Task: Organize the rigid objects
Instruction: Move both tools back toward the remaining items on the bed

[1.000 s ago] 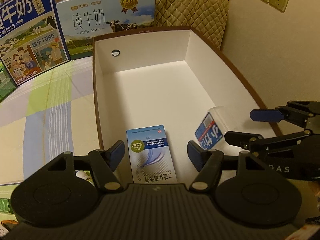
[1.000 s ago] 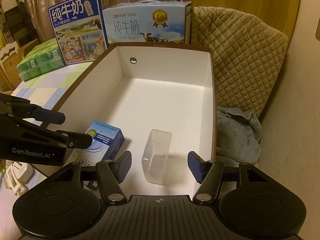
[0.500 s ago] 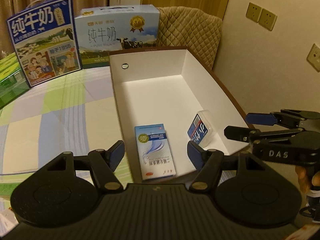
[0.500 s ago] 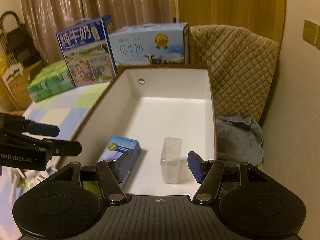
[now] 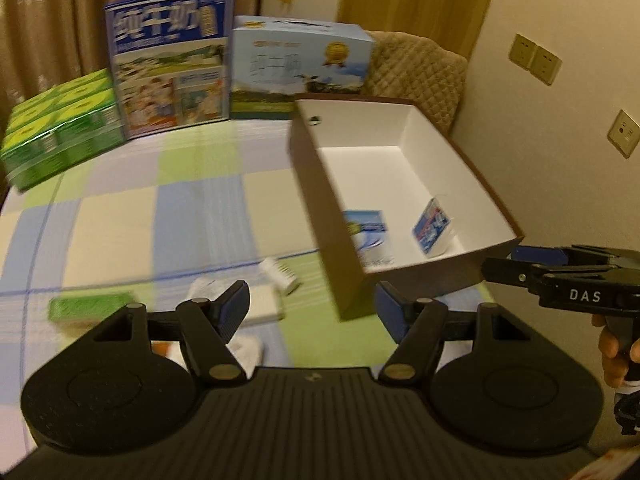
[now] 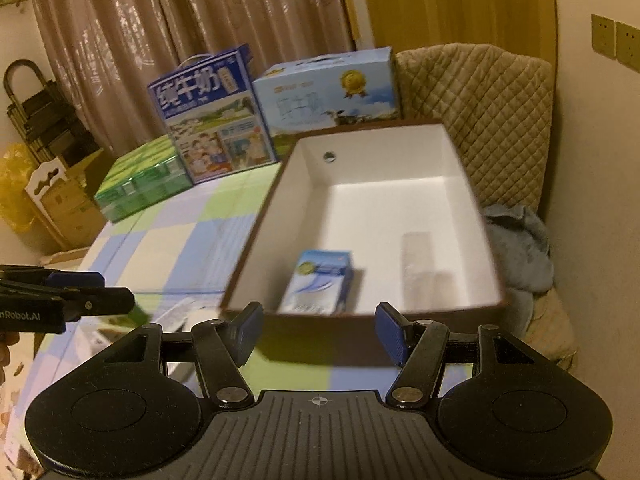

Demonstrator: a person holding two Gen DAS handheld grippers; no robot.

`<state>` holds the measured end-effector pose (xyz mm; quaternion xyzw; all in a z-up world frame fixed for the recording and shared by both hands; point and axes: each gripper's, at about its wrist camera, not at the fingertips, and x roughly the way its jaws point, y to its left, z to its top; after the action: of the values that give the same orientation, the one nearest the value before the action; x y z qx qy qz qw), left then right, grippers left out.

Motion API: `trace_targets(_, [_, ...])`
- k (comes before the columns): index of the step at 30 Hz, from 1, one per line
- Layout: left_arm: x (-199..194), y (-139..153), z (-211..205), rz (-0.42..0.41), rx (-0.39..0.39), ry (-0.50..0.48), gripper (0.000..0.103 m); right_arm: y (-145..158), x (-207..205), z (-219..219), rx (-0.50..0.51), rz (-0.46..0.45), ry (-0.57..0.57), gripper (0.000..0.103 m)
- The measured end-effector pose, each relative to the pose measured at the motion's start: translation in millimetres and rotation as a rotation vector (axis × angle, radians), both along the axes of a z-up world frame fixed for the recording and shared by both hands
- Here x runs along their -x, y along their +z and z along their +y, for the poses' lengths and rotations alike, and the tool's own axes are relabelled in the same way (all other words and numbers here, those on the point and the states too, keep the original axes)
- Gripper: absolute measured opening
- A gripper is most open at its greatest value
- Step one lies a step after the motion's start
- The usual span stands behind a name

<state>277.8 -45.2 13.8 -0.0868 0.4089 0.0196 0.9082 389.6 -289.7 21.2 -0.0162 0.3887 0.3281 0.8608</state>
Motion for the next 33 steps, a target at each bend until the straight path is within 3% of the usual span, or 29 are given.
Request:
trace_targets(16, [92.2, -28.0, 97.7, 0.092, 0.022, 0.209, 0.065, -32.6, 64.4, 75.1, 0.016, 0.111, 0.116, 0.059])
trace_targets(33, [117.6, -69.2, 138.7, 0.160, 0.099, 0.366, 0.065, -65.6, 78.4, 108.3, 0.073, 0.174, 0.159, 0.059])
